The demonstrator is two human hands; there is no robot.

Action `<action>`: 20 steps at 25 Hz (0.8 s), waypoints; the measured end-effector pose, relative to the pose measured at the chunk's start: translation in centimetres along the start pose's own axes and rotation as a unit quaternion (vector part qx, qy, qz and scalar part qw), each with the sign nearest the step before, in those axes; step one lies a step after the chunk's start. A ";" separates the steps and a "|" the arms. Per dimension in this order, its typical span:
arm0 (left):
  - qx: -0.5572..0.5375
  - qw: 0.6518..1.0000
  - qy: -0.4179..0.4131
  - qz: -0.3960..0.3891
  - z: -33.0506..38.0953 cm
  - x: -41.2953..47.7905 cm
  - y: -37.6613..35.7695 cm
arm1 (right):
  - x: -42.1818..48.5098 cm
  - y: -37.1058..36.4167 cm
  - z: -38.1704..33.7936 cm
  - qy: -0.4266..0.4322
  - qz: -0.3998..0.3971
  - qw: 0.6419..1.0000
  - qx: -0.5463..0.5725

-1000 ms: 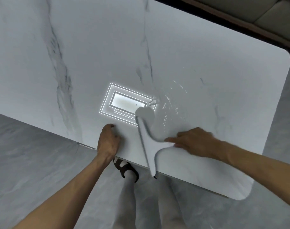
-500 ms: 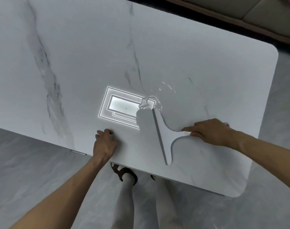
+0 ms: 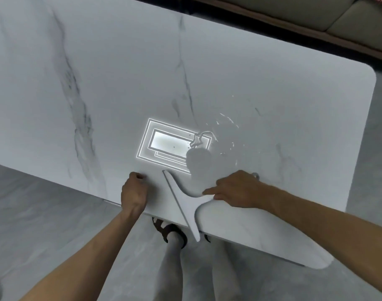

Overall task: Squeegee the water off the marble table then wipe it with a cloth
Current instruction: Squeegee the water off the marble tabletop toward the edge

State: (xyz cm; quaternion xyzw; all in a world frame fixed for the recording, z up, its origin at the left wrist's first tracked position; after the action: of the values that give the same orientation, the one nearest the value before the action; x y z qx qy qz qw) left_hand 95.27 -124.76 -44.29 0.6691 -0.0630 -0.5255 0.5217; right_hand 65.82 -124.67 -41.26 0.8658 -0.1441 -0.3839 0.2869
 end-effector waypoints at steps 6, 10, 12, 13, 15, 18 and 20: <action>-0.019 0.999 0.021 0.037 -0.9 0.8 0.9 | 9.0 1.1 -3.8 0.036 0.008 0.999 -0.004; -0.026 0.999 -0.024 0.009 1.8 -0.1 -0.1 | 6.3 5.8 3.4 -0.039 0.096 0.995 0.009; -0.026 0.998 -0.053 0.008 4.2 -0.3 -0.8 | 3.0 7.5 7.8 -0.105 0.130 0.985 0.045; -0.019 0.997 -0.072 0.017 5.7 -0.3 -1.2 | 1.1 7.8 9.8 -0.133 0.142 0.979 0.058; 0.022 0.991 -0.117 0.060 9.1 -0.3 -2.1 | -2.9 8.0 13.3 -0.179 0.156 0.969 0.066; 0.144 0.971 -0.160 0.109 14.7 -0.4 -4.7 | -8.7 8.0 17.1 -0.237 0.167 0.954 0.075; 0.198 0.963 -0.161 0.085 17.4 -0.1 -6.2 | -11.1 8.7 18.0 -0.262 0.190 0.941 0.098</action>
State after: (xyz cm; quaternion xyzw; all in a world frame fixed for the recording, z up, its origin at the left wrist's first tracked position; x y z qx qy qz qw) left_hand 78.97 -132.88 -47.27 0.6578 -0.3051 -0.5572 0.4046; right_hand 44.74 -133.37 -39.29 0.7151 -0.4124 -0.5194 0.2207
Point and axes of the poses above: each hand's wrist, its own x-axis towards the middle knuckle, its own y-axis out of the back of the hand, z = x × y, the point moved 3 cm from there along x, towards the middle knuckle, and after that the axes turned 12 degrees about x, right-handed, at the moved point
